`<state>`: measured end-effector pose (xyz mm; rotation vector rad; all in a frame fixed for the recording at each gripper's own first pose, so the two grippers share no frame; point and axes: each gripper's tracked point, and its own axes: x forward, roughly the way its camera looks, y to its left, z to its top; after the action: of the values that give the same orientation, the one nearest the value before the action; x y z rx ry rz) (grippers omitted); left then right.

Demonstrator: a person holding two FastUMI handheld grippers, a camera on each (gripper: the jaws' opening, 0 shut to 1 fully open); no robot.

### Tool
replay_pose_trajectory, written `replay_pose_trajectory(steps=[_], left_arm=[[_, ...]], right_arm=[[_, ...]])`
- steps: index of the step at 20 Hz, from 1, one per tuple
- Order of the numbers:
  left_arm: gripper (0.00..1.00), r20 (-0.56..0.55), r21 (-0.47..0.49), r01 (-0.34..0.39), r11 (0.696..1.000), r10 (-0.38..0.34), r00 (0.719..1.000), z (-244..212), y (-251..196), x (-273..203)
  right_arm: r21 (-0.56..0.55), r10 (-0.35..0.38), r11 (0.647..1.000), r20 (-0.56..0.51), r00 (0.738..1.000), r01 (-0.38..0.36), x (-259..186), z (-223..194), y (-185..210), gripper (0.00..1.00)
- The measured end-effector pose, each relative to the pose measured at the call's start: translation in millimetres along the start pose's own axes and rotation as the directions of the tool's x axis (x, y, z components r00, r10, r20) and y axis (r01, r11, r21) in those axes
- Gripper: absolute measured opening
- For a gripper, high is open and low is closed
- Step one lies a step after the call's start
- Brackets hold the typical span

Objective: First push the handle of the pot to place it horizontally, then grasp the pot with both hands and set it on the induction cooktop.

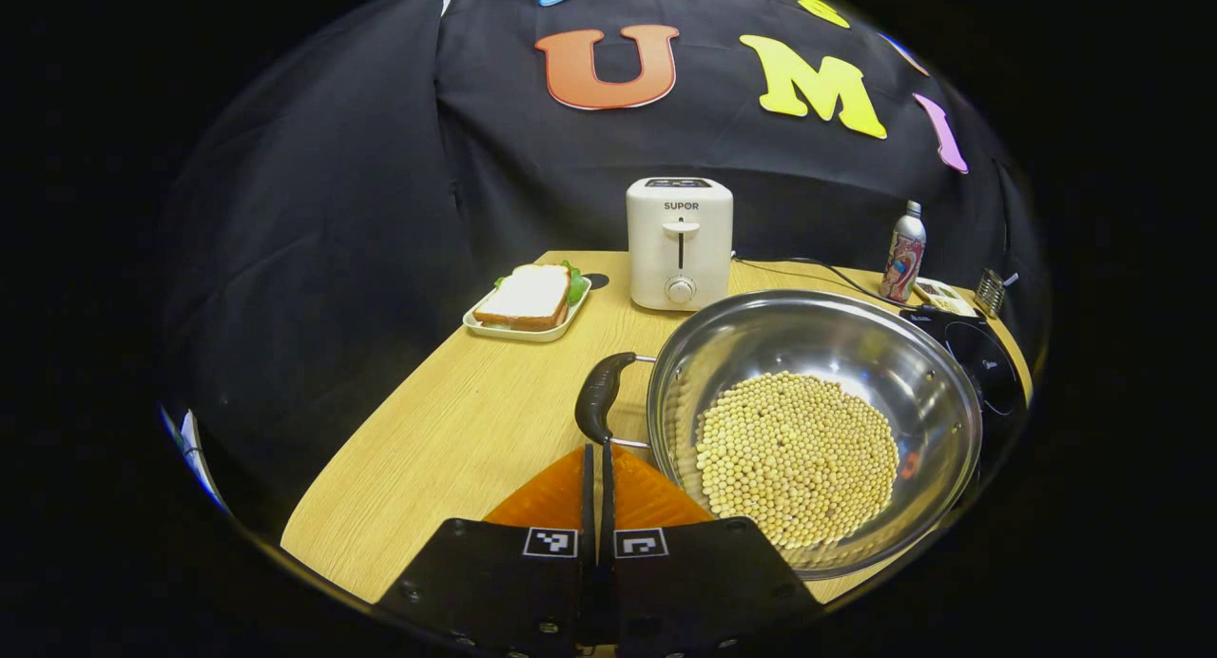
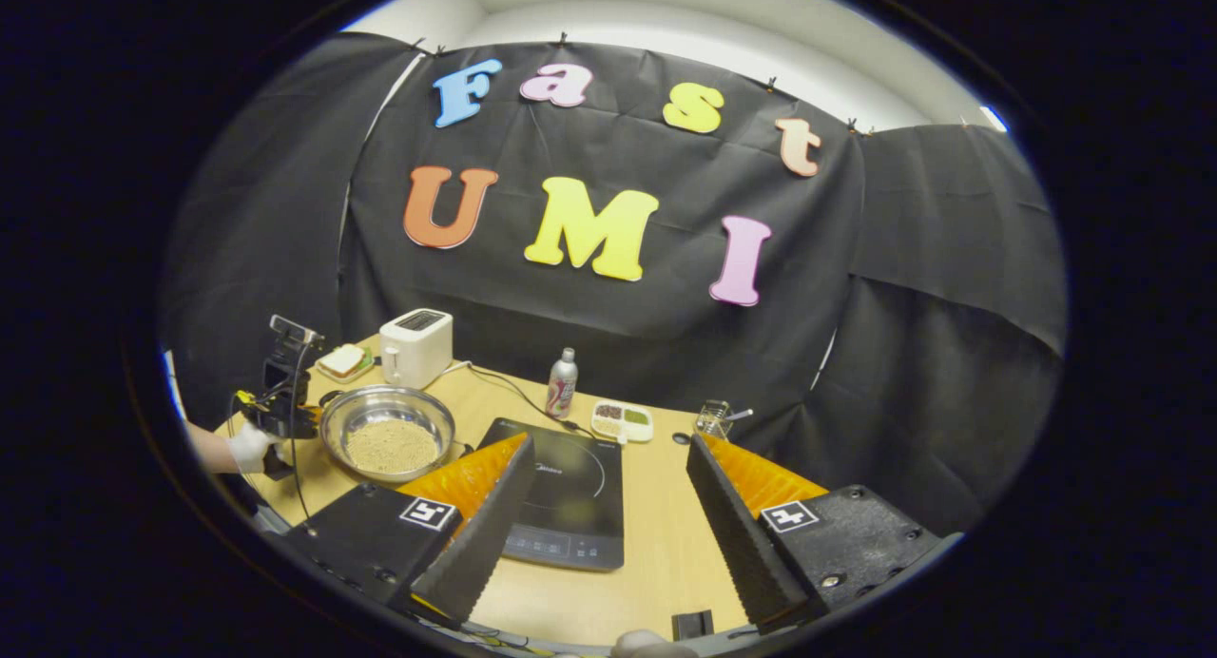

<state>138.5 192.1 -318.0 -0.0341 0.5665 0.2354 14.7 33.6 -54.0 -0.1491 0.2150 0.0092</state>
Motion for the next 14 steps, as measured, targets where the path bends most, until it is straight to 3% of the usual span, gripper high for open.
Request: replay_pose_trajectory(steps=[1,2,6,8,9,10,13,14], left_arm=[[0.11,0.002,-0.003,-0.007,1.0,0.007,1.0,2.4,3.3,-5.4],[0.0,0.009,-0.005,-0.012,1.0,0.012,1.0,5.4,5.8,-14.1],[0.0,0.045,-0.026,-0.011,1.0,0.012,0.999,20.1,15.1,-62.9],[0.01,0.065,-0.041,0.038,0.998,-0.035,0.997,30.5,8.2,-94.9],[0.06,0.074,-0.047,0.053,0.997,-0.05,0.996,34.4,5.2,-111.5],[0.25,0.089,-0.051,0.064,0.997,-0.059,0.994,39.3,2.5,-123.4],[0.58,0.116,-0.019,0.07,0.997,-0.067,0.991,49.6,-6.8,-153.5],[0.89,0.126,-0.004,0.07,0.998,-0.069,0.99,53.2,-9.1,-159.7]], right_arm=[[0.001,0.013,1.0,0.003,1.0,-0.013,1.6,0.6,1.5,1.0],[0.004,0.028,1.0,0.008,1.0,-0.028,2.5,1.3,2.2,1.0],[0.037,0.094,0.995,0.035,0.995,-0.095,7.2,-0.2,5.1,1.0],[0.065,0.137,0.988,0.031,0.99,-0.138,12.0,-7.2,6.1,1.0],[0.083,0.163,0.983,0.029,0.986,-0.164,13.4,-10.9,6.7,1.0],[0.096,0.191,0.977,0.028,0.981,-0.192,14.7,-14.6,8.7,1.0],[0.115,0.238,0.965,0.014,0.971,-0.237,28.9,-27.3,7.1,1.0],[0.129,0.247,0.961,0.0,0.969,-0.245,34.5,-32.6,8.7,1.0]])
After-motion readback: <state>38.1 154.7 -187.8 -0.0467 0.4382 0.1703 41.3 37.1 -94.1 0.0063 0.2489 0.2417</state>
